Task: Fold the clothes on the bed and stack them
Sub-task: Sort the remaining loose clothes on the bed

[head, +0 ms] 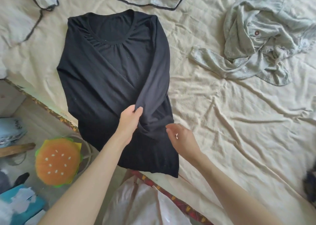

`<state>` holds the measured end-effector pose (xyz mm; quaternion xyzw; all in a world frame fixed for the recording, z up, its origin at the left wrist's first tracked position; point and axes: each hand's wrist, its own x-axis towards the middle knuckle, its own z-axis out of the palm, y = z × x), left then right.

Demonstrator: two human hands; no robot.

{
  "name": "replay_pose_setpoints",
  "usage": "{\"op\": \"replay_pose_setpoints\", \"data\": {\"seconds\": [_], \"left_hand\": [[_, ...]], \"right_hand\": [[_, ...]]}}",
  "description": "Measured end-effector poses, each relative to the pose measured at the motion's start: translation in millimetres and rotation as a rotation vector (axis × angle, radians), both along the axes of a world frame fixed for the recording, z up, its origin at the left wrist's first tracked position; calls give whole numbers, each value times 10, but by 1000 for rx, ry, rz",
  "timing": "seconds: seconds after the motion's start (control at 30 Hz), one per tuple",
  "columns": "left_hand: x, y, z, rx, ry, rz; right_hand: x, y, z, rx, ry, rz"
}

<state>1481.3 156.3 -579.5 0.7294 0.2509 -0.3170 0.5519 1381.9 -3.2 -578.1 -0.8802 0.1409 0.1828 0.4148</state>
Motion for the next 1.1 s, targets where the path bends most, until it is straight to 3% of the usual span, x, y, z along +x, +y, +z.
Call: {"op": "replay_pose_setpoints", "data": {"seconds": [0.17,0.37,0.6,0.87,0.93,1.0,1.1], "left_hand": [[68,614,103,274,-203,-2],[231,1247,-169,430,23,44],[634,1434,-432,548,-52,-138],[1698,972,-462,683,-249,-474],[2024,776,-485,701,-345,-549],[2333,566,-521,624,-402,-608],[2681,259,-577,457,-360,-647]], "right_hand": [[245,117,82,140,196,-162],[634,400,28,183,285,-129],[1189,471,-234,174,394,-220],[2150,513,-444,640,547,-890],[2346,506,-487,842,589,-1048],[2489,462,-551,1022,511,-1273],[2582,354,-595,1080,388,-1528]]}}
